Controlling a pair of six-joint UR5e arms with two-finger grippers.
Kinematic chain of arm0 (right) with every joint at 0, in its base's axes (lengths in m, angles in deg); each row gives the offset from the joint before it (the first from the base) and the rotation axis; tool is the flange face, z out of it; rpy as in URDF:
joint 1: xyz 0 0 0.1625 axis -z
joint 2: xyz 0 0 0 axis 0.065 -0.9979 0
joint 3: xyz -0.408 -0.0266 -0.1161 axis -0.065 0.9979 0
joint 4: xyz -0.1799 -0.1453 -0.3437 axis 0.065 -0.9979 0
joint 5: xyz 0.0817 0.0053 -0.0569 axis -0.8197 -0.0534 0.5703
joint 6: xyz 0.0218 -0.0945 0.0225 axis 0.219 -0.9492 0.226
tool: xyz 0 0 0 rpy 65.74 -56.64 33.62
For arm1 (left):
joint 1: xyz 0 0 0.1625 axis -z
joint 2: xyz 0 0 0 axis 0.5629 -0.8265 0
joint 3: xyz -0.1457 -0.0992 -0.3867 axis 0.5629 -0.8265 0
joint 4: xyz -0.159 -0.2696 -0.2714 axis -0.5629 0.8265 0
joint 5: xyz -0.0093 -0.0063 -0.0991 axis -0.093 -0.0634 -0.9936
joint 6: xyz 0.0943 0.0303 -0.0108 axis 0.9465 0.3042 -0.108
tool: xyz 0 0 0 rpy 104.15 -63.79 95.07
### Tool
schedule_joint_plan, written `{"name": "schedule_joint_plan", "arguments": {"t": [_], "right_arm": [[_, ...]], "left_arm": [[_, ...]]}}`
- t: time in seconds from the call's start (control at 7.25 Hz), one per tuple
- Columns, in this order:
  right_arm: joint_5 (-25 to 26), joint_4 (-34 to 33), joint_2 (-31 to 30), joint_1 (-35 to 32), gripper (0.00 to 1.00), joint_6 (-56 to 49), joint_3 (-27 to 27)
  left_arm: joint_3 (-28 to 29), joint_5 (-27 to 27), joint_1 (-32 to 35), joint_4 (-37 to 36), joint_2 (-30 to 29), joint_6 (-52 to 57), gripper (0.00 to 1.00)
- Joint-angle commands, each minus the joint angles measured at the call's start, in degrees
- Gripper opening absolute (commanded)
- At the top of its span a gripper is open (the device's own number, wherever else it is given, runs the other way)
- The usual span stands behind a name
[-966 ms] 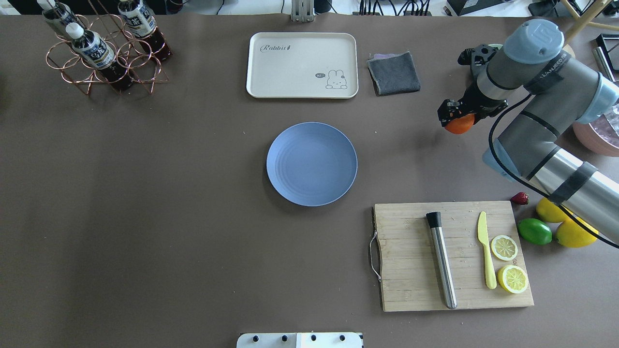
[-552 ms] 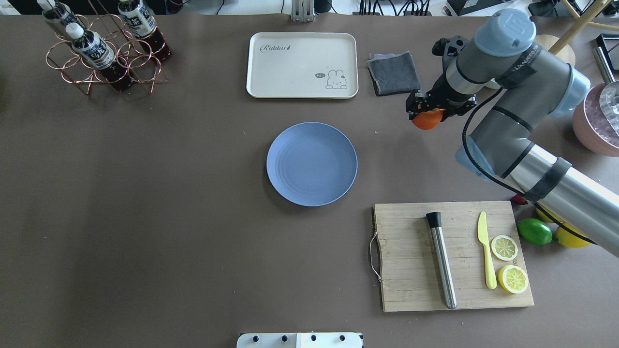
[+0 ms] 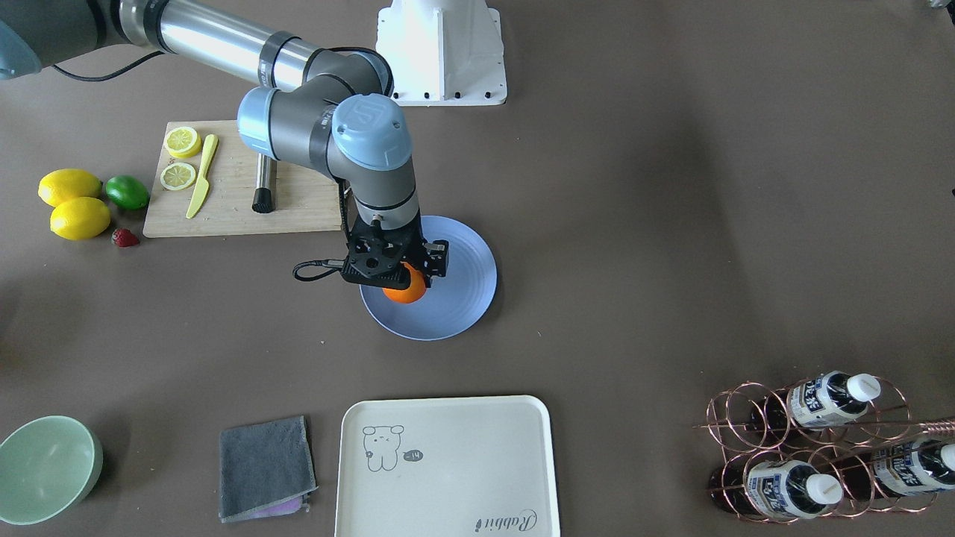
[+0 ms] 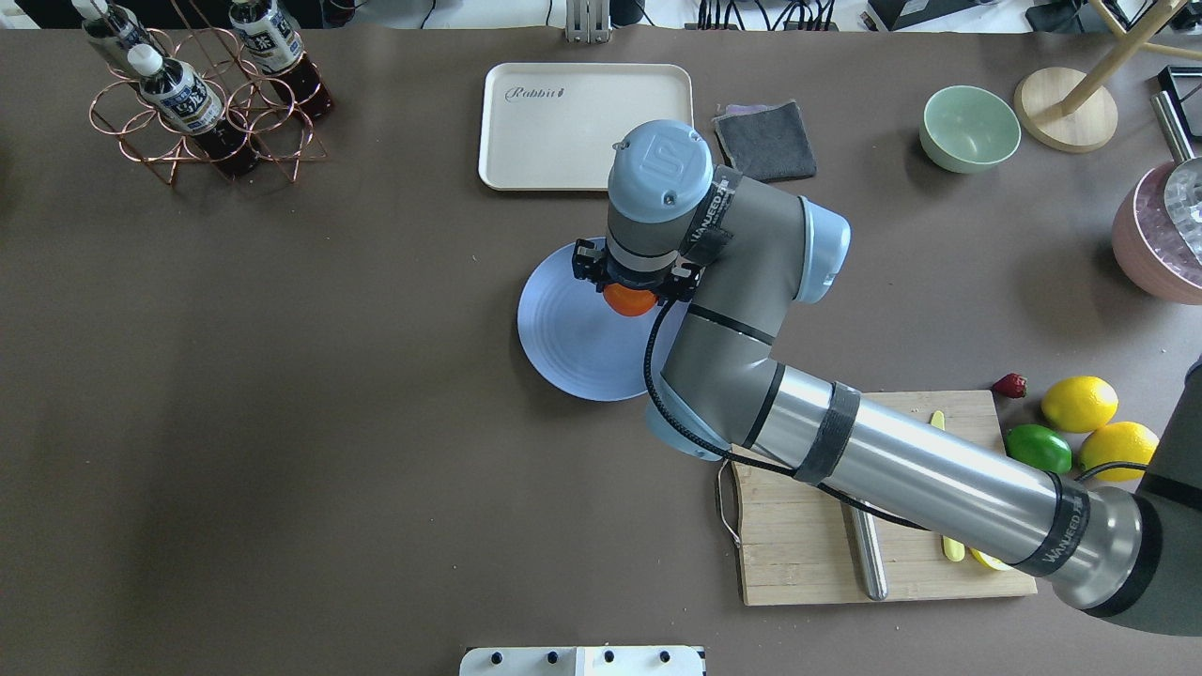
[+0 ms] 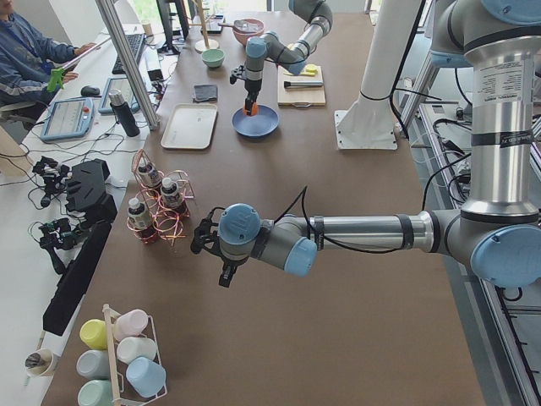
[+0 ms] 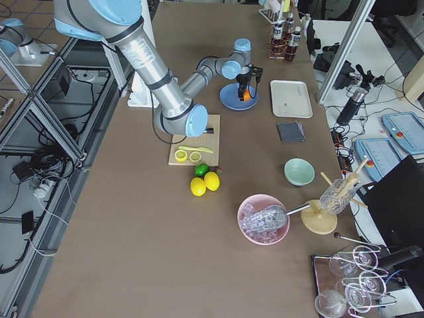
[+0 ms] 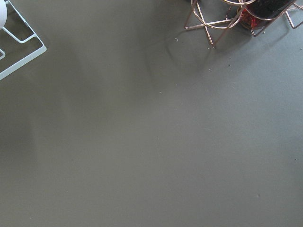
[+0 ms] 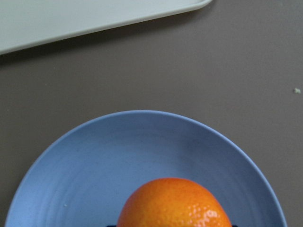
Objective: Pick orange to plate
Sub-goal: 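Carry the tangerine with the right gripper over the blue plate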
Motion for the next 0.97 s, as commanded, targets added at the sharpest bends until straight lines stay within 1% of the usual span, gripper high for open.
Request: {"name": "schedule_joint_plan", "arguments": {"t": [0.0, 0.14, 0.28, 0.41, 0.55, 0.69, 0.83], "right_arm": [[1.5, -0.1, 1.5, 1.7, 0.00, 0.3, 2.9], [1.5, -0.1, 1.5, 1.8, 0.00, 0.0, 3.0], [1.5, -0.1, 1.6, 2.0, 0.16, 0.4, 2.9], [1.5, -0.1, 1.6, 2.5, 0.52, 0.7, 2.8], [1.9, -0.1, 1.5, 2.6, 1.00, -0.1, 2.6], [2.1, -0.1, 1.7, 2.4, 1.00, -0.7, 1.9], [1.3, -0.3, 2.0, 0.6, 1.00, -2.0, 1.1]], "left_arm": [[0.0, -0.2, 0.0, 0.0, 0.1, -0.1, 0.98], [0.1, -0.2, -0.1, 0.0, 0.1, -0.3, 0.98], [0.2, -0.2, -0.1, 0.0, 0.0, -0.3, 0.98], [0.2, -0.2, -0.1, 0.0, 0.0, -0.3, 0.98], [0.2, -0.2, -0.1, 0.0, 0.0, -0.3, 0.98], [0.3, 0.0, -0.1, 0.0, 0.1, -0.3, 0.98], [0.3, 0.0, -0.1, -0.1, 0.2, -0.3, 0.98]]}}
